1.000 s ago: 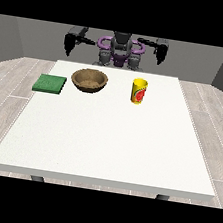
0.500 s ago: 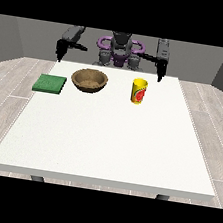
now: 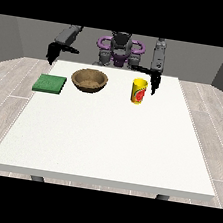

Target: Pick the cup and pour the ball into the bowl, then pick the bowl and place it on the pad

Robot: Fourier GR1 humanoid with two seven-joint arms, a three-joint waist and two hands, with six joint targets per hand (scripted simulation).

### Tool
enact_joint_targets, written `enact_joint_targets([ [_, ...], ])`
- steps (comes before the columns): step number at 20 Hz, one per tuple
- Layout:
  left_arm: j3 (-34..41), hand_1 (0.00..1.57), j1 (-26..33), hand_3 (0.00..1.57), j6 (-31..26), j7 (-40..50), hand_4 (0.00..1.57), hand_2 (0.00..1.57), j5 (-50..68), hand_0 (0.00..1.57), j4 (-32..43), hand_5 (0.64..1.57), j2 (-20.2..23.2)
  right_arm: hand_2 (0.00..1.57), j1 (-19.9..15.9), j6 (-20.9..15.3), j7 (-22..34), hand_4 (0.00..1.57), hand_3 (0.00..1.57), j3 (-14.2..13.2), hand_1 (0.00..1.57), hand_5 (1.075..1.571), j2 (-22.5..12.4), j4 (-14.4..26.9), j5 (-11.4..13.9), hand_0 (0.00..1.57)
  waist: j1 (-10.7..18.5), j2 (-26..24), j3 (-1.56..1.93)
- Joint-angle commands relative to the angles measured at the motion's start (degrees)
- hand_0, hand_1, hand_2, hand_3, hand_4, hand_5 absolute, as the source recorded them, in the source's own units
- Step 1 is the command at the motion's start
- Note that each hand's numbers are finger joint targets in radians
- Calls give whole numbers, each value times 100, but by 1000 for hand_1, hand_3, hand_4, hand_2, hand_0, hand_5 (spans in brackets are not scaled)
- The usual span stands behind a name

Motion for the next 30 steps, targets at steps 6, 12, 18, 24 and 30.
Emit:
enact_joint_targets([
  [6,345,0,-346,0,-94,-1179,0,0,101,0,1367,1245,42,0,-81,420,-308,0,0,-283,0,1558,-381,412,-187,0,-114,203,0],
  [12,262,1289,-633,1571,1322,-1291,789,1571,-792,1289,1626,1524,418,0,-651,458,-74,0,0,-382,0,1562,-500,407,-413,0,-308,606,4],
  [18,267,1331,-1165,1571,2267,-985,864,1571,-1120,1331,2074,1509,222,0,-794,718,-235,0,0,-498,0,1557,-774,568,-479,0,-631,804,2],
  [24,-321,1356,-987,1571,2556,-480,950,1571,-1749,1356,2003,1525,102,0,-559,940,-286,0,0,-798,0,1555,-1150,1486,-490,0,-234,-32,8],
  [30,-1221,1381,-1337,1571,2627,1232,1033,1571,-2801,1381,1782,1536,-17,0,-335,982,-296,0,0,-927,0,1560,-1316,2367,-380,0,205,-1142,13],
])
